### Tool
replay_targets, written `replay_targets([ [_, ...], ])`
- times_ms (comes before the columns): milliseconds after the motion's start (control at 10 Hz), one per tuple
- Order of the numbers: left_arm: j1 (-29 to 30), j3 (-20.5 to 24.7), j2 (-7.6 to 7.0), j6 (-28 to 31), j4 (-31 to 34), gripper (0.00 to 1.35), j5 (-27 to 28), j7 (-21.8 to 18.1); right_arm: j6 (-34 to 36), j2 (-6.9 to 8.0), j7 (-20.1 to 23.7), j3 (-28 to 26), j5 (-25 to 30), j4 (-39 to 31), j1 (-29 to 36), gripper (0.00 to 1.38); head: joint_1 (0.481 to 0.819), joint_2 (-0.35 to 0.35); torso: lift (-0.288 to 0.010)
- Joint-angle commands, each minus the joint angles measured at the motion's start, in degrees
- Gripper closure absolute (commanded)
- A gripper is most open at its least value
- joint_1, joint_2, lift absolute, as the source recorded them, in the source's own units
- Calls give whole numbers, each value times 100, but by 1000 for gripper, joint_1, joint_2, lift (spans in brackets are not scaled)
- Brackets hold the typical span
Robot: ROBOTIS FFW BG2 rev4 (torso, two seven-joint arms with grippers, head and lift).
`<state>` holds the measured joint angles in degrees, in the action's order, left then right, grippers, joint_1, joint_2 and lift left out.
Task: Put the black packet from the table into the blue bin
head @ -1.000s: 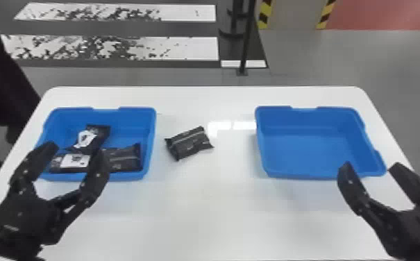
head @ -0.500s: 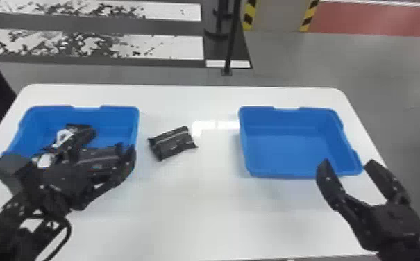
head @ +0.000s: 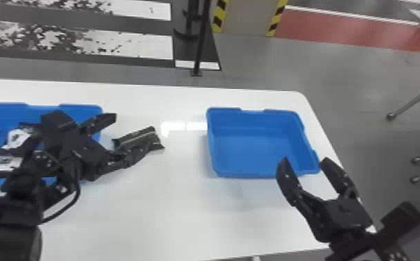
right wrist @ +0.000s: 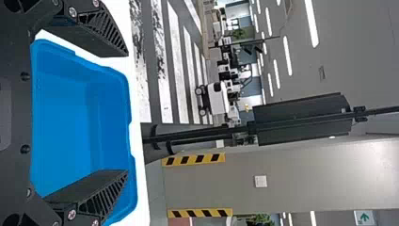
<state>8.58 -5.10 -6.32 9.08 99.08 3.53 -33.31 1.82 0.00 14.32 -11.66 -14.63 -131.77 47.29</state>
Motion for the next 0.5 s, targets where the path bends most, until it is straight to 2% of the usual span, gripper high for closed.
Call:
replay_targets([
  [0,-437,-221,17,329,-493,168,286,-88,0,5,0,1,0,8,-5,133,695,-223,-110],
  [200,-1112,-473,87,455,-1267,168,961,-141,0,5,0,1,0,8,-5,133,695,-240,-110],
  [400,-1632,-690,105,666,-1998,168,1372,-132,0,5,0,12,-11,22,-5,133,695,-241,-110],
])
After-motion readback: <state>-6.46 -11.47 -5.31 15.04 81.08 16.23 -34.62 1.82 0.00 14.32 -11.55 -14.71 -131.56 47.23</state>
